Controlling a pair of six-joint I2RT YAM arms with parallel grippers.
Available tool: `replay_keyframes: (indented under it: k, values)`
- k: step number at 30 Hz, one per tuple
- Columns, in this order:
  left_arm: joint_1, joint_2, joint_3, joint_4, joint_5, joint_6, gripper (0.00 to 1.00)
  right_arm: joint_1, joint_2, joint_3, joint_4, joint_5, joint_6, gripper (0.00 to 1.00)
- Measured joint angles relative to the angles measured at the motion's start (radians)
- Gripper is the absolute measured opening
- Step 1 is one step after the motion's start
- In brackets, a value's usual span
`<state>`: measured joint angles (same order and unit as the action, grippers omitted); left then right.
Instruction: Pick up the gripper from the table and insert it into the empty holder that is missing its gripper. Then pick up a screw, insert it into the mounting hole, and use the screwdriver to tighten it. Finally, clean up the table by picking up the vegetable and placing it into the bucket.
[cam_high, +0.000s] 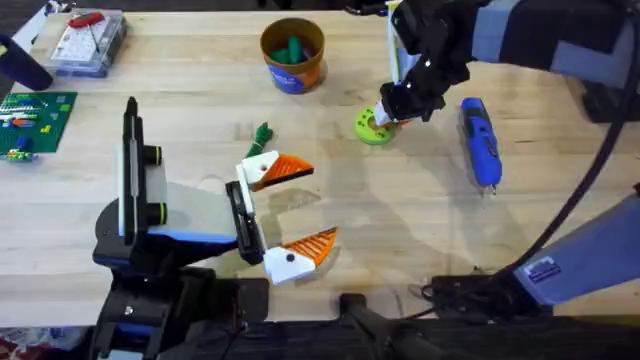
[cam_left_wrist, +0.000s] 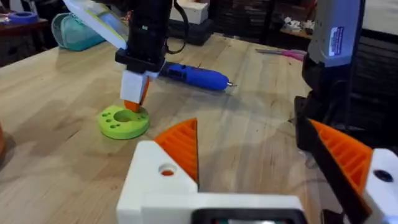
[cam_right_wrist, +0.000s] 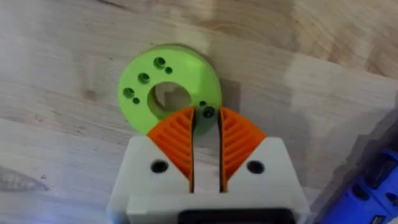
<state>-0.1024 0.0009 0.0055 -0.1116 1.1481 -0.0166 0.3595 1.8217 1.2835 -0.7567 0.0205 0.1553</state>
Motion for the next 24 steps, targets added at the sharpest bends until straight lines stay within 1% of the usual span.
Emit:
replay_keyframes:
  k: [3,10,24]
  values:
    - [0.000,0.000,0.000,0.000,0.000,0.000,0.992,0.000,0.000,0.000,-0.001,0.000,-0.007,0.187]
    - [0.000,0.000,0.000,0.000,0.000,0.000,0.992,0.000,0.000,0.001,-0.002,0.001,-0.013,0.205]
    - [0.000,0.000,0.000,0.000,0.000,0.000,0.992,0.000,0.000,0.012,-0.003,0.005,-0.037,0.207]
